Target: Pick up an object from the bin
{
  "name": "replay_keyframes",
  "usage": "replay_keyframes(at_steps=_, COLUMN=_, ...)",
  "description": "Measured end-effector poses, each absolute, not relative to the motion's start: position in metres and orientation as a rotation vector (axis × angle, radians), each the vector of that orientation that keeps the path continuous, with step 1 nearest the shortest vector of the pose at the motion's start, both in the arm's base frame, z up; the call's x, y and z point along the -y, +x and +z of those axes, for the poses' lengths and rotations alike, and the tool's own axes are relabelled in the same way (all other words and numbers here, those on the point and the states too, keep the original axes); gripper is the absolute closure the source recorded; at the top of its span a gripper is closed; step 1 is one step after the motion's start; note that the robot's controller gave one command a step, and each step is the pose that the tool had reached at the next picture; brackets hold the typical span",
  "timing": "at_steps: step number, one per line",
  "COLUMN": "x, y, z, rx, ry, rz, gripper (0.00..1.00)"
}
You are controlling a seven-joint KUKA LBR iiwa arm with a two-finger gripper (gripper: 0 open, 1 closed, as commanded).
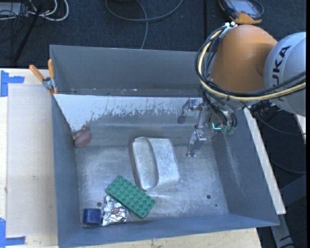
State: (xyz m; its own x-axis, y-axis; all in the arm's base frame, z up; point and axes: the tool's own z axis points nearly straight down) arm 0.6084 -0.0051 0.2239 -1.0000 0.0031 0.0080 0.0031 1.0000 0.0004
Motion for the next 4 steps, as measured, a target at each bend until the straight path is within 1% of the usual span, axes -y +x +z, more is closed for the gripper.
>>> replay_keyframes(at_steps=1, x=-0.048, y=0.495, z=0.149, rx=3.094, ry=0.495, rz=-0.003, gripper=0.0)
replay_keyframes(at_steps=2, x=-0.12, y=0.528, z=0.071, rx=2.951, ry=1.085, rz=0.001, gripper=0.0)
replay_keyframes(at_steps=3, x=-0.194, y=0.497, z=0.123, rx=2.94, ry=1.12, rz=-0.008, gripper=0.0)
replay_keyframes(at_steps=4, x=-0.173, y=0.525, z=0.087, rx=2.922, ry=1.13, rz=-0.012, gripper=0.0)
